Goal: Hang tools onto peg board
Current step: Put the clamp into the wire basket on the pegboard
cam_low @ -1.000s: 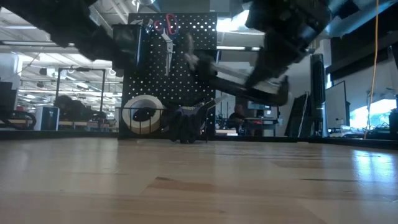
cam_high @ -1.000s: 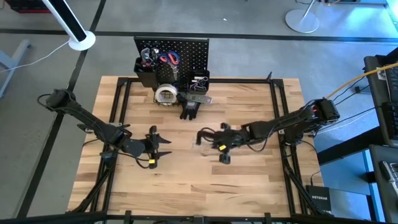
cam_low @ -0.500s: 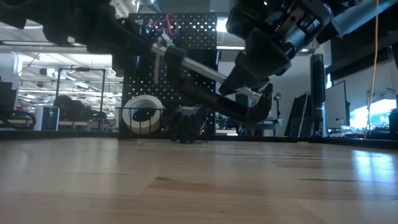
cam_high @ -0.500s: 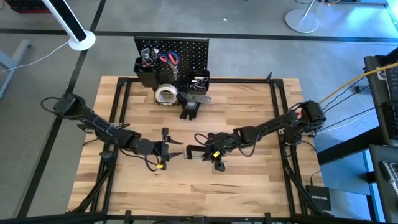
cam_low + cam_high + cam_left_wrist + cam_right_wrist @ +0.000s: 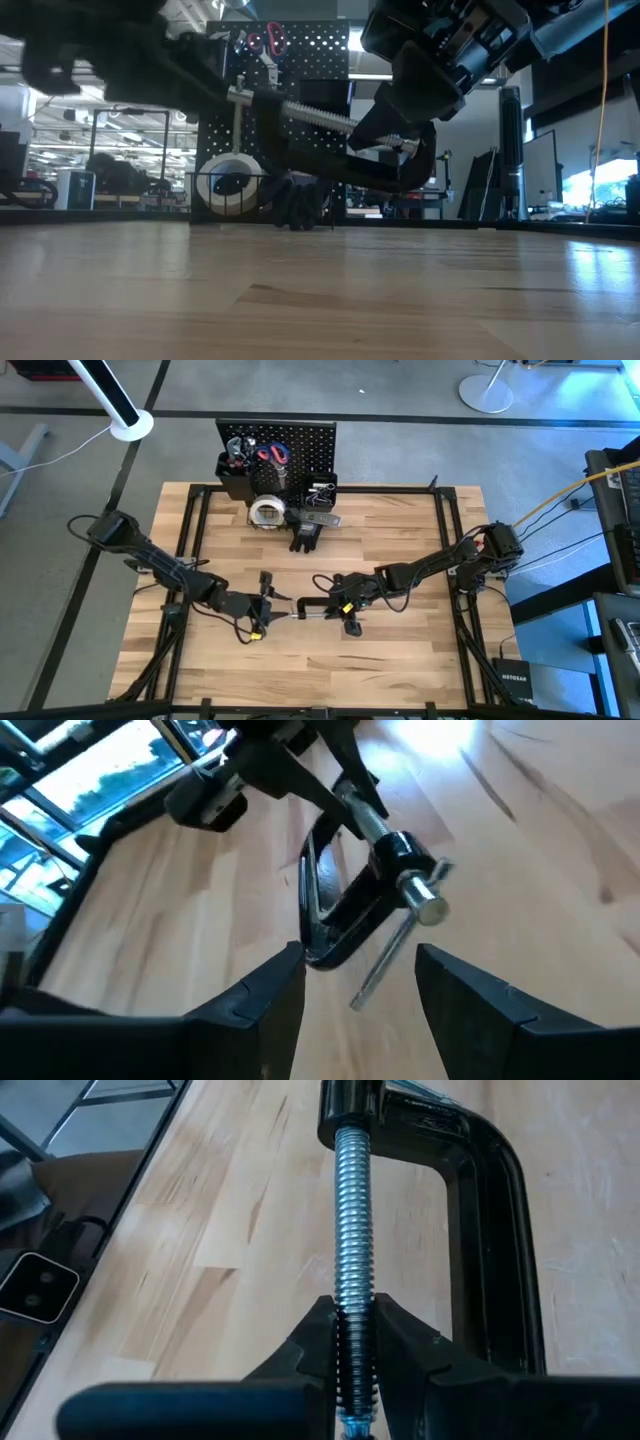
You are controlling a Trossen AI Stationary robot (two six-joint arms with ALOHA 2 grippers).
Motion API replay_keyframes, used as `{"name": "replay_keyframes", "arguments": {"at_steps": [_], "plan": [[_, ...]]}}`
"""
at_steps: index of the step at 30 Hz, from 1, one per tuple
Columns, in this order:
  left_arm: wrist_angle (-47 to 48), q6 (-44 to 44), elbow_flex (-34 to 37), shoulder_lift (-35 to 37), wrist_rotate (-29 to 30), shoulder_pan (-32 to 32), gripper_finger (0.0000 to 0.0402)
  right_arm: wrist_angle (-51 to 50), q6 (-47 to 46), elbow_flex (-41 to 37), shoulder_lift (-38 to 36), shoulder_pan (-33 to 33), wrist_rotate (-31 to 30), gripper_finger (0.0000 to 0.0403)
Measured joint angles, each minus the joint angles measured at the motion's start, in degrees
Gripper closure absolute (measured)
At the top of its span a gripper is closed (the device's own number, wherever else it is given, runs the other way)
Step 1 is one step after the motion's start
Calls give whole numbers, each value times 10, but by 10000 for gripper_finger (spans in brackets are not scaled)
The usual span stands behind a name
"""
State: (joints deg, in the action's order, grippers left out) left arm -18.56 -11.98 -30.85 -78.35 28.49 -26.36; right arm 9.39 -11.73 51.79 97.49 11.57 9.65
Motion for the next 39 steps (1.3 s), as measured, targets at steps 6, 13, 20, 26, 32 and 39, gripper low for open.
{"name": "replay_keyframes", "arguments": {"at_steps": [6, 13, 20, 26, 32, 39], "plan": [[38, 44, 0, 58, 18, -12, 224, -2, -3, 0, 0, 0, -2, 356], [-41, 21, 0, -17, -22, -7, 224, 49, -14, 0, 8, 0, -15, 356], [-62, -16, -32, -68, -15, -4, 224, 66, -19, 1, 25, 0, -12, 356], [-48, -14, -33, -74, -12, 2, 224, 76, -17, 1, 25, 0, -12, 356], [-49, -13, -33, -74, -12, 2, 224, 76, -15, 1, 25, 0, -12, 356], [-82, -14, -34, -74, -13, 2, 224, 79, -15, 1, 25, 0, -22, 356]]}}
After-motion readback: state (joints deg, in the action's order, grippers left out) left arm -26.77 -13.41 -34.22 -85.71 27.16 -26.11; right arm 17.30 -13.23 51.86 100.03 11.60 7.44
